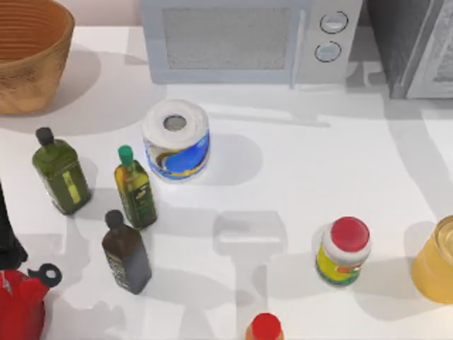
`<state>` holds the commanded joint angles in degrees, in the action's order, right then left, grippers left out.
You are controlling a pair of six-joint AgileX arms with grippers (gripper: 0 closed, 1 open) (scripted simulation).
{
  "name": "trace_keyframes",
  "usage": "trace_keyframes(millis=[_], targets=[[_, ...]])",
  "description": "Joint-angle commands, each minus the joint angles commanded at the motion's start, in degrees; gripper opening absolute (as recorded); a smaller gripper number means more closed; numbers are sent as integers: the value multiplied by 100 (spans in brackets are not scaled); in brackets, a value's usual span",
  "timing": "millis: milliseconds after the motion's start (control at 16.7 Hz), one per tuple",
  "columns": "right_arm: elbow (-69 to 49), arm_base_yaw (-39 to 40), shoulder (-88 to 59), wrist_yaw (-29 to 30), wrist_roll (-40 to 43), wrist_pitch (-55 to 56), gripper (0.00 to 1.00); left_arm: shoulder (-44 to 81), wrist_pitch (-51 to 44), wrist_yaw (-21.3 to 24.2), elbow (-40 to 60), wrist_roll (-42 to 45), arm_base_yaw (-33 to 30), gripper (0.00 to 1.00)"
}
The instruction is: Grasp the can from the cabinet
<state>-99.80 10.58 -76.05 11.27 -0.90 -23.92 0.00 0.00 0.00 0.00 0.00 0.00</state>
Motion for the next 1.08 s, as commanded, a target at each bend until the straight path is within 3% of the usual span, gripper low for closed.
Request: trace_keyframes(millis=[1080], targets=[[209,138,-664,181,22,927,100,0,0,0,0,0,0,100]])
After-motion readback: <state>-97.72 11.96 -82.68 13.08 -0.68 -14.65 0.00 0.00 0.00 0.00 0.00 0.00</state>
